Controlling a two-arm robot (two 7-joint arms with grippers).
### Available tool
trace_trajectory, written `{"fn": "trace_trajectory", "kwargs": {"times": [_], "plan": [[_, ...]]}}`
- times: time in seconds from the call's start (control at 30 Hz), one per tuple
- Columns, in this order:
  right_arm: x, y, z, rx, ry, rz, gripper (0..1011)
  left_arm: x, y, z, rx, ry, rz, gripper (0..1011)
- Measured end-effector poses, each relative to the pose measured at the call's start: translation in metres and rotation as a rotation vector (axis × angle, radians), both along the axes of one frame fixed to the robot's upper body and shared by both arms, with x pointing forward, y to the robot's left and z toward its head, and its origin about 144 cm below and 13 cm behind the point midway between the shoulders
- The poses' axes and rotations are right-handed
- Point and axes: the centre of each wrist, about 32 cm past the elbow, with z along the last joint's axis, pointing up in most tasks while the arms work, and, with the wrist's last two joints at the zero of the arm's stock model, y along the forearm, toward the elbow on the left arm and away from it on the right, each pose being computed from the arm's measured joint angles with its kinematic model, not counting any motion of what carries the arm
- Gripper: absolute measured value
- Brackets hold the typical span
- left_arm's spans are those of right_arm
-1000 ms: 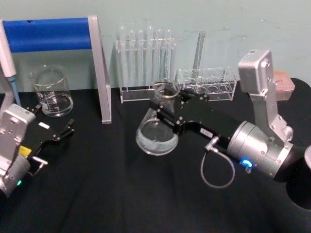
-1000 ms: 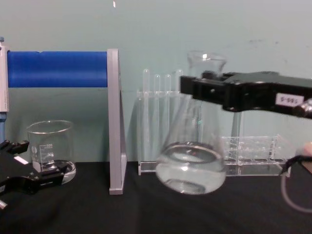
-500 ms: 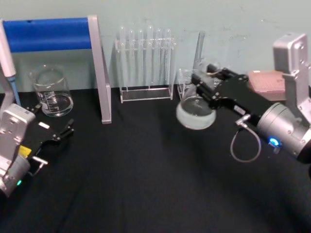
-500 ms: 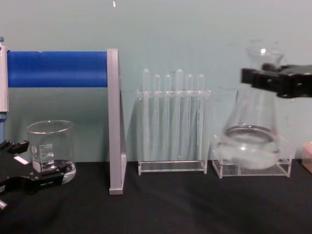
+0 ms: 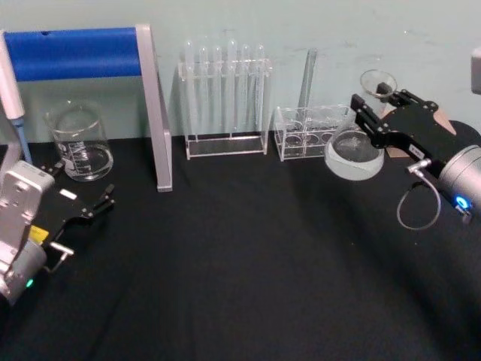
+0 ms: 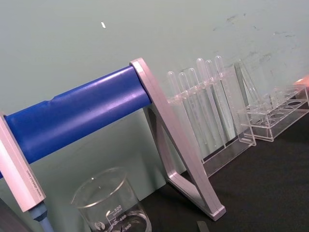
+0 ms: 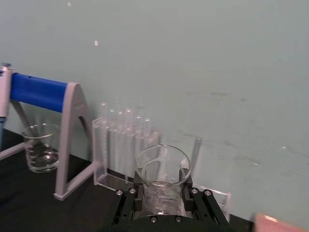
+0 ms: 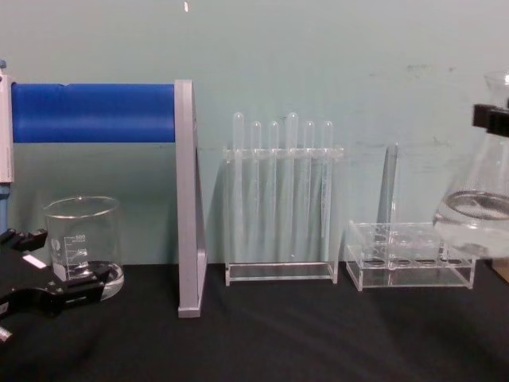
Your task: Grasp the erlenmeyer flask with one hand, shake it three times, then place it back.
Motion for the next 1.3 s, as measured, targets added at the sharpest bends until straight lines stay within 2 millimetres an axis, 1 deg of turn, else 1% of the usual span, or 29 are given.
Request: {"fn": "trace_trajectory", "kwargs": {"times": [0.27, 0.5, 0.7, 0.87, 1.3], "plan": [[-0.001, -0.005, -0.001, -0.002, 0.0, -0.024, 456, 0.0, 0.0, 0.0, 0.0, 0.0, 0.0, 1001], [-0.002, 0.0, -0.002, 0.006, 0.004, -0.006, 456, 0.0, 0.0, 0.0, 0.0, 0.0, 0.0, 1001], [-0.004, 0.01, -0.002, 0.016, 0.009, 0.036, 456, 0.0, 0.0, 0.0, 0.0, 0.0, 0.0, 1001], [-0.008, 0.022, -0.002, 0.029, 0.016, 0.095, 456, 0.0, 0.0, 0.0, 0.0, 0.0, 0.0, 1001], [-0.014, 0.041, -0.005, 0.033, 0.035, 0.201, 457, 0.0, 0.0, 0.0, 0.0, 0.0, 0.0, 1001]]}}
